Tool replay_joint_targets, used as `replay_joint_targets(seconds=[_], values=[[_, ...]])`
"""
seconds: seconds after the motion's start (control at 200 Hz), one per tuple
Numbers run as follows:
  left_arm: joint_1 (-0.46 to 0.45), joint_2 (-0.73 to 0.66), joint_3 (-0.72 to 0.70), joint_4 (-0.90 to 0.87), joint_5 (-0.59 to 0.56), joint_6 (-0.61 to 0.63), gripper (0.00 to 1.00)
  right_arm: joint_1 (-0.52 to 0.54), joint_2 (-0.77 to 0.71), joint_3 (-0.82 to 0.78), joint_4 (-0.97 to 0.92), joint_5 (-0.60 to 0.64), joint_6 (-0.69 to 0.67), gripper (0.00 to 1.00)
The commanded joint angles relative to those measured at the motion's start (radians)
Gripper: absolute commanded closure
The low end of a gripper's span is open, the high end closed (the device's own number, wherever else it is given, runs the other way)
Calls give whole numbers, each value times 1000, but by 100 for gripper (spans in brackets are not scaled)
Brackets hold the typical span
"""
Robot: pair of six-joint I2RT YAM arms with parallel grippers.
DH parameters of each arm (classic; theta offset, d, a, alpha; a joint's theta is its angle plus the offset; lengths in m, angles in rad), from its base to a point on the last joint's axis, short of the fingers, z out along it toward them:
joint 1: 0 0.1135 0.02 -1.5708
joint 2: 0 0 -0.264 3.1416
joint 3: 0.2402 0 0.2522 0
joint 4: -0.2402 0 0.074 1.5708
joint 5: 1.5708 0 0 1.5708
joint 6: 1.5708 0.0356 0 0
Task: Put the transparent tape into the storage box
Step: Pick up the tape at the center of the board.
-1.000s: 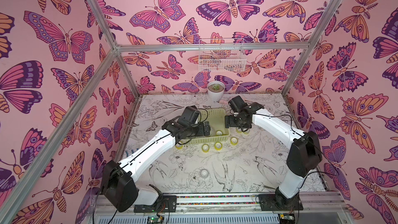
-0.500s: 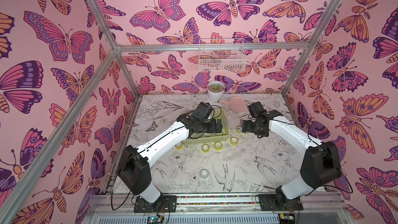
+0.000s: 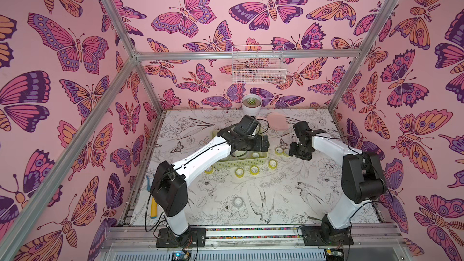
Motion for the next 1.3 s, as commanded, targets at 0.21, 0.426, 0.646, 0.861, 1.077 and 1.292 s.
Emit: replay_joint_targets(seconds=[0.21,0.426,0.646,0.861,1.077,1.292], values=[[-5,11,11,-12,-15,7,0,-14,85,105,22,-37,-33,46],[-5,14,14,-19,-21,12,0,-14,144,137,20,-52,-29,51],[-5,18,20,-32,-29,20,0,-14,182,148,25,-59,-29,53],[-3,23,23,-35,-28,21,0,-14,210,143,27,-59,-31,62],[-4,17,13,-35,-26,14,0,-14,220,130,26,-46,-32,85],[-3,-2,-6,-36,-45,12,0,-13,154,120,9,-37,-38,100]])
